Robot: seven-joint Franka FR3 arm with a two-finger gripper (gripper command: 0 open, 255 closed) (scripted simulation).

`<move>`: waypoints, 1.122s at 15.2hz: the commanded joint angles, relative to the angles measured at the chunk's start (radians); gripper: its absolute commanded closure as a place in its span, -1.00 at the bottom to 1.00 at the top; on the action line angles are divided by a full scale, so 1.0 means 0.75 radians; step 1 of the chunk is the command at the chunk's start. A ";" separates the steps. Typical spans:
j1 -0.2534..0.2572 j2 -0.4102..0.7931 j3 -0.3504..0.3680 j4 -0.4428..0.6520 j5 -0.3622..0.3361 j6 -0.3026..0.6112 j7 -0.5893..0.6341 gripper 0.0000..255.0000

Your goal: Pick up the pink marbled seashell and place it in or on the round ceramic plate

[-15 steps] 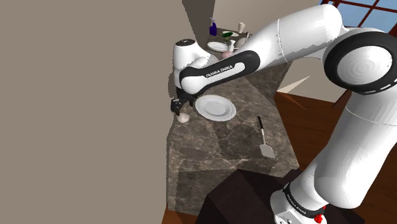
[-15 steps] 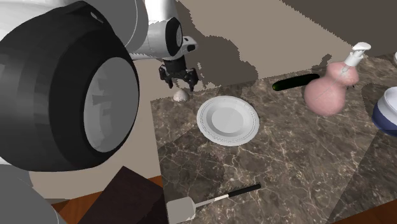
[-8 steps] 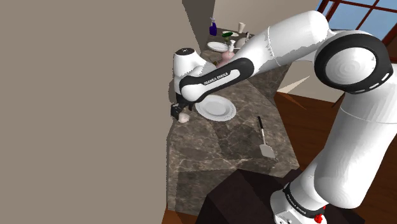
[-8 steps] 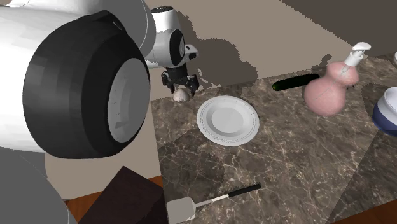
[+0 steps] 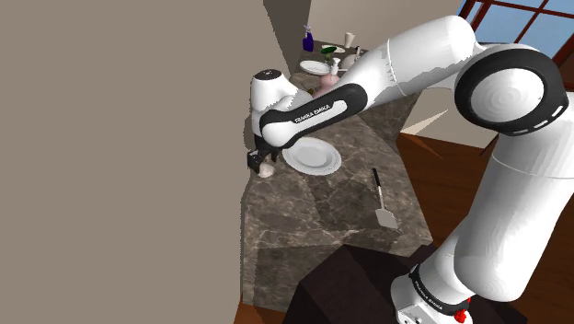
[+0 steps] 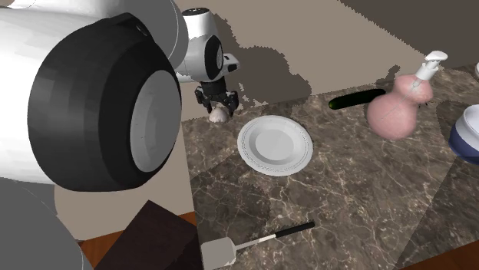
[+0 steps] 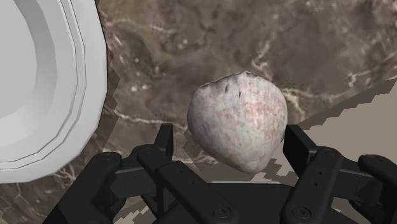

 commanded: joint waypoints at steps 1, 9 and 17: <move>-0.005 0.043 -0.007 0.012 0.001 0.026 -0.002 1.00; 0.004 0.018 0.001 0.030 0.011 -0.017 0.002 1.00; -0.004 -0.058 0.014 0.077 0.042 -0.137 -0.028 1.00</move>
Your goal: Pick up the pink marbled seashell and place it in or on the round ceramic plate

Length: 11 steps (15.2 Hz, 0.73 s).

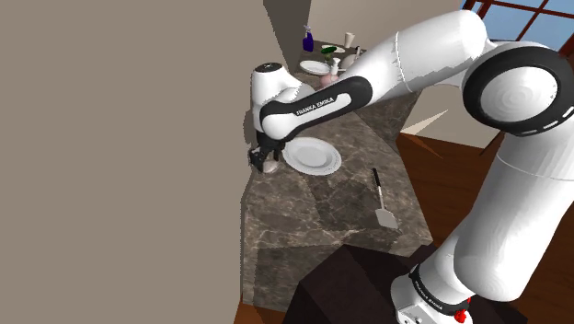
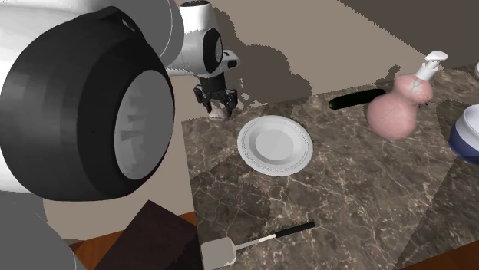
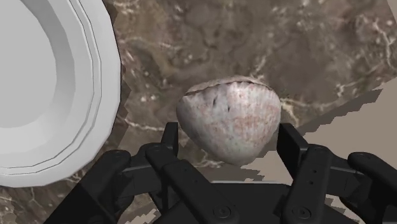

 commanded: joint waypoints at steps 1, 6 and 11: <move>0.003 -0.024 0.007 0.070 0.011 -0.046 -0.010 1.00; 0.000 -0.061 0.012 0.110 0.027 -0.121 -0.026 1.00; -0.098 -0.138 -0.040 0.002 0.053 -0.071 -0.180 1.00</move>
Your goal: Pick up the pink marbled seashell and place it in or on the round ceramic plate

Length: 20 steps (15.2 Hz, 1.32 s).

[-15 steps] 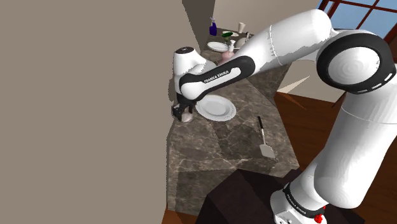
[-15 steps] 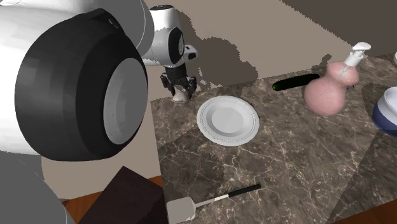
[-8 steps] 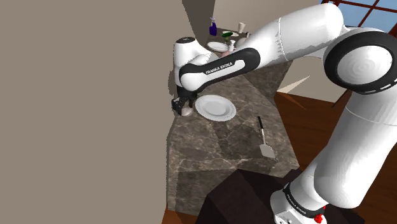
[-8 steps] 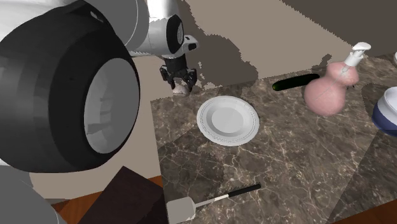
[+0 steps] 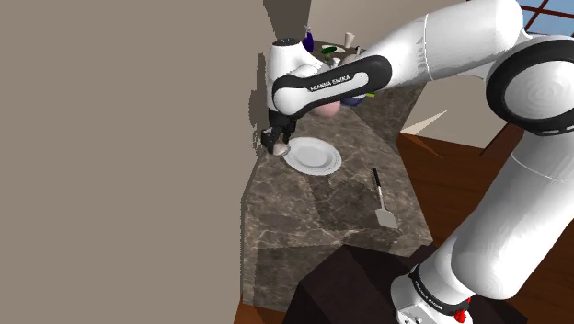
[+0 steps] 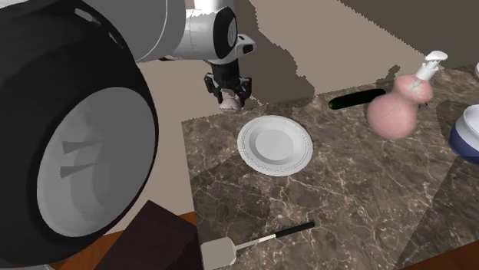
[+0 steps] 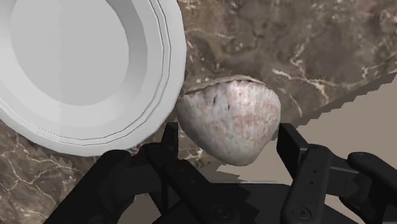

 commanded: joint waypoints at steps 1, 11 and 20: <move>-0.041 -0.024 -0.025 -0.029 0.010 0.020 -0.069 1.00; -0.221 -0.079 -0.155 -0.110 0.047 0.080 -0.392 1.00; -0.235 -0.006 -0.169 -0.169 0.032 0.214 -0.398 1.00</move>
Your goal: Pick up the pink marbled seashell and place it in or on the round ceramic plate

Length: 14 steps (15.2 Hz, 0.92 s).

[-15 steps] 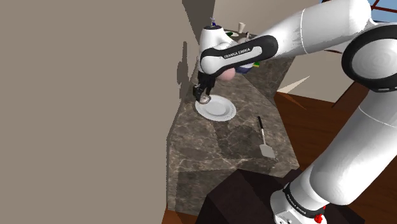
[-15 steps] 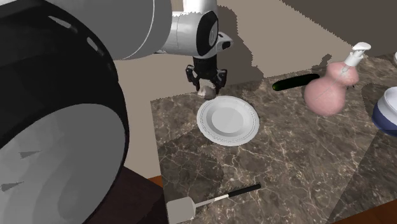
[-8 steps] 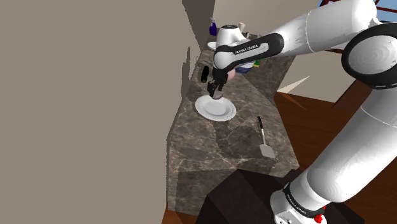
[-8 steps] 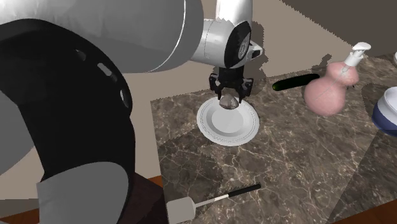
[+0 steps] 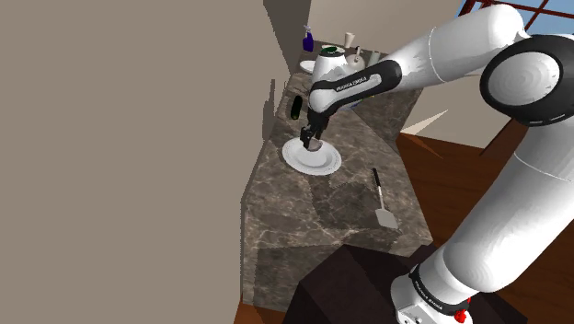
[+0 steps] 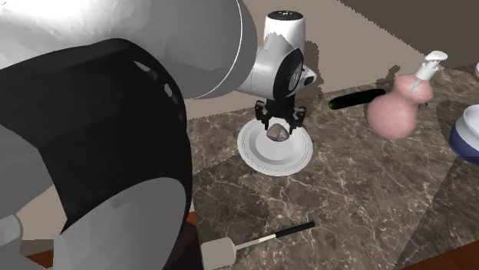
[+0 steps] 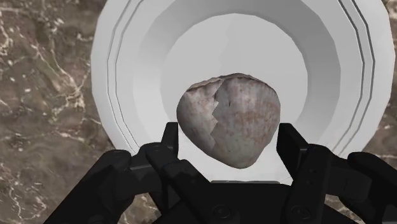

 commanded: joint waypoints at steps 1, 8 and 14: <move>0.000 0.017 -0.001 -0.015 -0.005 0.032 0.006 1.00; 0.001 0.060 -0.004 -0.037 -0.015 0.096 0.017 1.00; 0.000 0.059 -0.004 -0.037 -0.015 0.096 0.015 -1.00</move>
